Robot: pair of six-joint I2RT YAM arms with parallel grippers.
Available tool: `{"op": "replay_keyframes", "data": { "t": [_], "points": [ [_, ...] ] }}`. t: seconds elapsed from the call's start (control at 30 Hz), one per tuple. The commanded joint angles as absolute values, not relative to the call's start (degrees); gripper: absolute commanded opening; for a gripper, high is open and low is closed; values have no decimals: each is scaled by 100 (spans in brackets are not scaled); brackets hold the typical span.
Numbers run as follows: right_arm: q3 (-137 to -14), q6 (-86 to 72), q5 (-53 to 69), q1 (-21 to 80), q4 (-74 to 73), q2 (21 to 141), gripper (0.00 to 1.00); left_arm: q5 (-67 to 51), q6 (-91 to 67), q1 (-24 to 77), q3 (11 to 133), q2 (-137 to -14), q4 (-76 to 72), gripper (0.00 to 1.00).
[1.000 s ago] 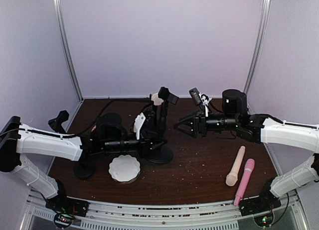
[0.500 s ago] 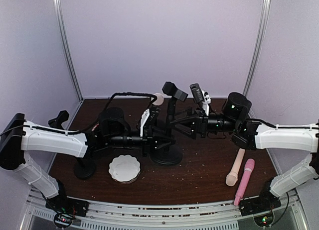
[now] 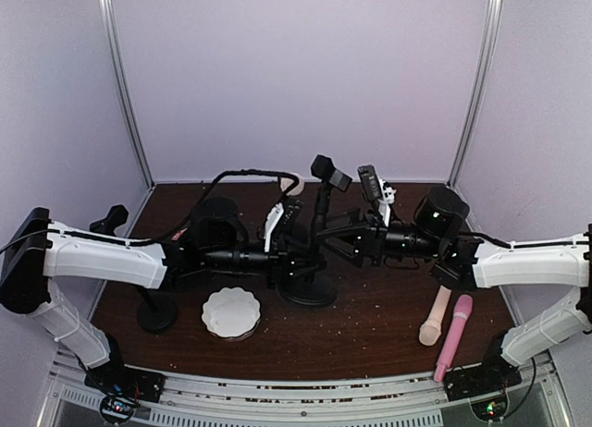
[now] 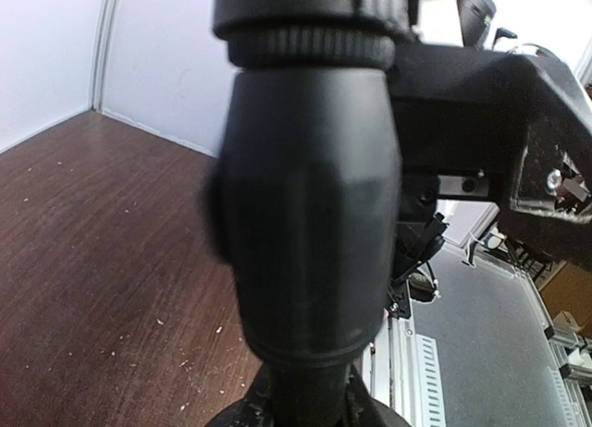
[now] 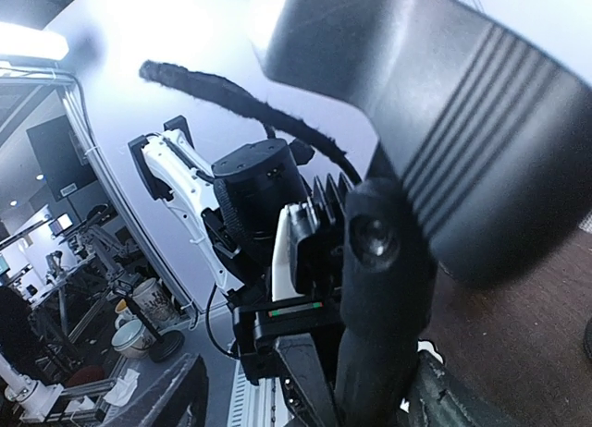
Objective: Attach the microphones to the stand
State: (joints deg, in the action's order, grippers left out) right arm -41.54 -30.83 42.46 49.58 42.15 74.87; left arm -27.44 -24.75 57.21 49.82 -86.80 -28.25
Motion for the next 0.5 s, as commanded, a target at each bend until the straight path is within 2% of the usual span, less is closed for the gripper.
{"op": "replay_keyframes", "data": {
  "t": [0.0, 0.2, 0.47],
  "points": [
    [-3877, -3127, 4526, 5137, 4062, 6785, 74, -1779, -2889, 5320, 5004, -8570, -3251, 0],
    [-4022, -2363, 4040, 4945, 2583, 6469, 72, -2525, -2453, 5309, 5339, -8450, -2389, 0],
    [-4265, -2537, 4186, 4753, 3125, 7174, 75, -4030, -2194, 5309, 5338, -8306, -2542, 0]
  ]
}}
